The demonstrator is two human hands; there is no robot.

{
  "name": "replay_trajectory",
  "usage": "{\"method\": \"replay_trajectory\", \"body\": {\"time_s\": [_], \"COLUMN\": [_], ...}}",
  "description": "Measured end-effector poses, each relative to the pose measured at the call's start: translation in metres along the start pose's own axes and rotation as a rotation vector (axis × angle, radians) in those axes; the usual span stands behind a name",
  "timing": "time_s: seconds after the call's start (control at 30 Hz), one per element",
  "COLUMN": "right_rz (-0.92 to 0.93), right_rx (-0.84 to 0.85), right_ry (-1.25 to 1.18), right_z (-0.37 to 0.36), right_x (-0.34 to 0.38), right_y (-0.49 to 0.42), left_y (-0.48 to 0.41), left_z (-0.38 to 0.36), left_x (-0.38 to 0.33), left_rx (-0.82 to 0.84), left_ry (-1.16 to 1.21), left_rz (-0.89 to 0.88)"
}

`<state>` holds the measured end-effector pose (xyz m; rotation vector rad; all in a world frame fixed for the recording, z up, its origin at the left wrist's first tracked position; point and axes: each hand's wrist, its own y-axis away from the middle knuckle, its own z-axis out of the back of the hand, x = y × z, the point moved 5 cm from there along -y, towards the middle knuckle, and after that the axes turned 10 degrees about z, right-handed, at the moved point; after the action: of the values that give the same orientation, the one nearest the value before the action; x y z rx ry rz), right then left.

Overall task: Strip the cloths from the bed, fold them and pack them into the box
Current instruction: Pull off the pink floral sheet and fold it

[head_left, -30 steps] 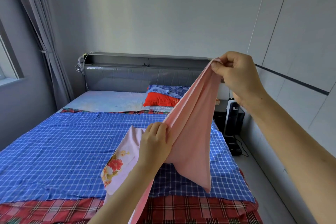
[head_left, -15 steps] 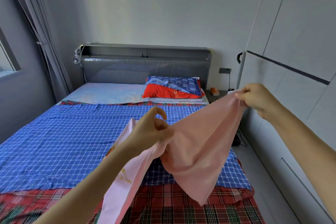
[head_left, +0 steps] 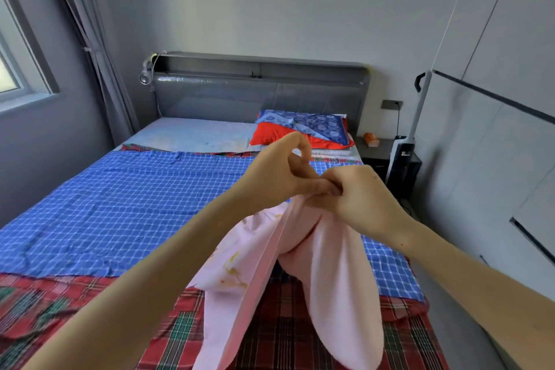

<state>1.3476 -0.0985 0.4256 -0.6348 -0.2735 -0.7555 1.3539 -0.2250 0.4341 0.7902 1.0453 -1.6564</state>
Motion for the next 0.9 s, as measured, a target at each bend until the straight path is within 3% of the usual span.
{"method": "replay_trajectory", "body": {"time_s": [0.13, 0.3, 0.43, 0.53, 0.73, 0.9], "right_rz": [0.043, 0.065, 0.091, 0.085, 0.057, 0.041], "right_rx": [-0.207, -0.276, -0.319, -0.333, -0.392, -0.384], "right_ry": [0.004, 0.009, 0.021, 0.016, 0.046, -0.003], "right_z": [0.01, 0.022, 0.031, 0.037, 0.048, 0.053], "right_x": [0.006, 0.022, 0.037, 0.045, 0.055, 0.06], "right_y": [-0.012, -0.03, -0.043, -0.05, -0.063, -0.064], "left_y": [0.033, 0.072, 0.088, 0.087, 0.08, 0.075], "left_z": [0.008, -0.018, -0.028, -0.024, -0.028, -0.018], "left_x": [0.035, 0.095, 0.111, 0.126, 0.11, 0.111], "left_rx": [-0.305, -0.524, -0.735, -0.77, -0.782, -0.89], "left_ry": [0.135, -0.16, -0.415, -0.416, -0.332, -0.333], "left_rz": [-0.035, 0.11, -0.109, -0.085, -0.203, -0.253]}}
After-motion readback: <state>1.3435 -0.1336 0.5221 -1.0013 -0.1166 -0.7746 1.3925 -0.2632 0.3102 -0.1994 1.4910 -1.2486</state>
